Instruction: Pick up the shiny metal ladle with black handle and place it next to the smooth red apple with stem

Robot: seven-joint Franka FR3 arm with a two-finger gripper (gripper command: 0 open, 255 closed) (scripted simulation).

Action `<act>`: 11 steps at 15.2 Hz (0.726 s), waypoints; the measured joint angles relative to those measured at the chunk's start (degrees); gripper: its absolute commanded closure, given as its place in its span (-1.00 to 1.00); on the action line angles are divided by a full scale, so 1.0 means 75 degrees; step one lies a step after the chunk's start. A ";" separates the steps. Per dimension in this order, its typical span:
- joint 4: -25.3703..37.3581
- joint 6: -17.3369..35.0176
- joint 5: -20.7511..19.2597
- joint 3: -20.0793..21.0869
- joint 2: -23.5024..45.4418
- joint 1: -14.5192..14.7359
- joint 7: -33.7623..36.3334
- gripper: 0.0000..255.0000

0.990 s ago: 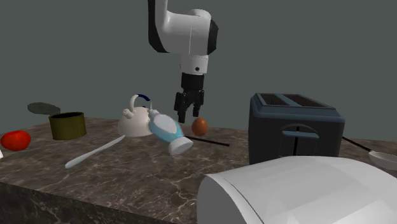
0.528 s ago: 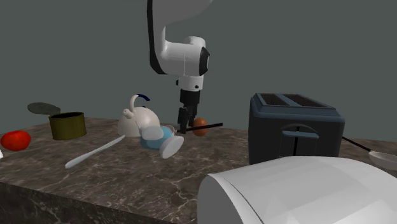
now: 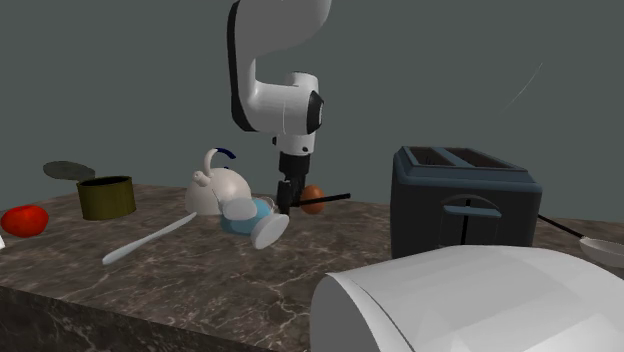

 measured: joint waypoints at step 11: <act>0.0044 0.0984 0.0102 0.0042 0.0132 -0.0051 -0.0126 1.00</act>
